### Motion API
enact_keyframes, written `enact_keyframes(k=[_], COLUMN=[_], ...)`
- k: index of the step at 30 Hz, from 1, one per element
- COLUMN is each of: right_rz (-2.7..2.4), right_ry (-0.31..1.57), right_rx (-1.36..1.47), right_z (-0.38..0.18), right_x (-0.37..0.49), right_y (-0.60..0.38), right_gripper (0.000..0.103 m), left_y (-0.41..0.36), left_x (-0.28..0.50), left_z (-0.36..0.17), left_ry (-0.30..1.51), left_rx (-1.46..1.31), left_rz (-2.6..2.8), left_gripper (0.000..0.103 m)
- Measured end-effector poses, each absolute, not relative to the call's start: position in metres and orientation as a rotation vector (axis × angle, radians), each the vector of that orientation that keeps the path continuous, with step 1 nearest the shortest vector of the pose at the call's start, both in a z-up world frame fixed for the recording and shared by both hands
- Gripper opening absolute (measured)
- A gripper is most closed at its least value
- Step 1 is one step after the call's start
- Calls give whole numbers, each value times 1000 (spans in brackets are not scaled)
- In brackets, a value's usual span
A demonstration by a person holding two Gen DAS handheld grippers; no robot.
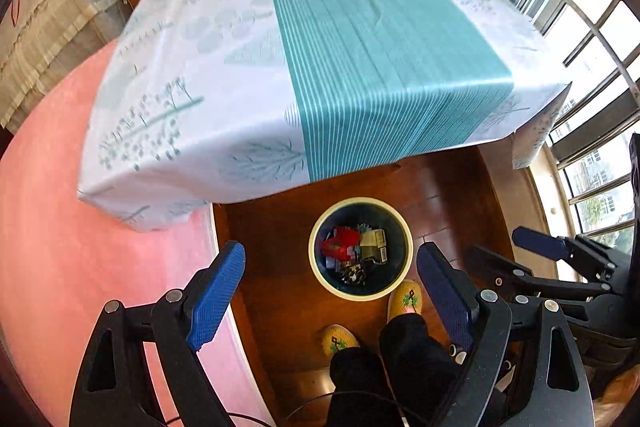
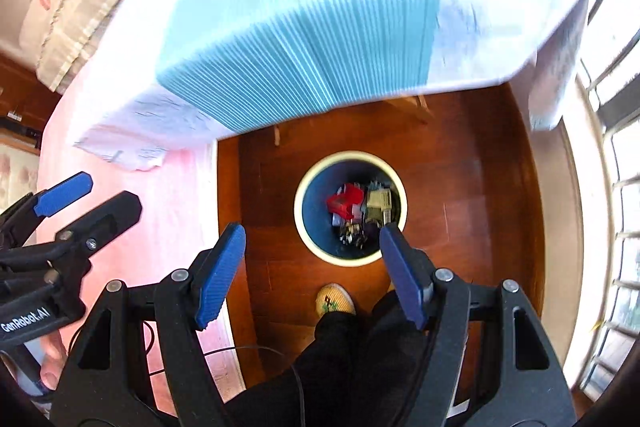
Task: Collect trash
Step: 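Move both tools back toward the remaining trash on the table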
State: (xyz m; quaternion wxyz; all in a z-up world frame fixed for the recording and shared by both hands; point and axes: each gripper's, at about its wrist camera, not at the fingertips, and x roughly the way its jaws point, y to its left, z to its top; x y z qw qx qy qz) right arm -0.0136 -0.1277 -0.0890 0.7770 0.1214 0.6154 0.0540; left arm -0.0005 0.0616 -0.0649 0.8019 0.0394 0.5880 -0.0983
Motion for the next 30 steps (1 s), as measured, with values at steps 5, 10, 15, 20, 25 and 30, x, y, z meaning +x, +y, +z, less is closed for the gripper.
enact_keyframes(k=[5, 10, 15, 20, 25, 30], right_rz=[146, 158, 162, 158, 151, 133], right_ry=[1255, 1178, 1114, 1063, 1010, 973], right_rx=[200, 152, 124, 88, 69, 77], right_z=[-38, 5, 36, 59, 78, 90], right_x=[-9, -3, 7, 16, 25, 35], right_y=[-119, -116, -117, -116, -112, -109], right_gripper=[67, 67, 67, 67, 67, 67], left_y=[63, 67, 75, 84, 92, 98], left_x=[-5, -2, 3, 13, 22, 38], left_z=[-26, 8, 40, 63, 83, 94], left_ry=[1195, 1148, 1088, 1034, 976, 928], left_rx=[111, 103, 94, 55, 68, 112], left_rz=[-221, -227, -221, -212, -221, -244], left_gripper=[89, 89, 89, 89, 89, 90])
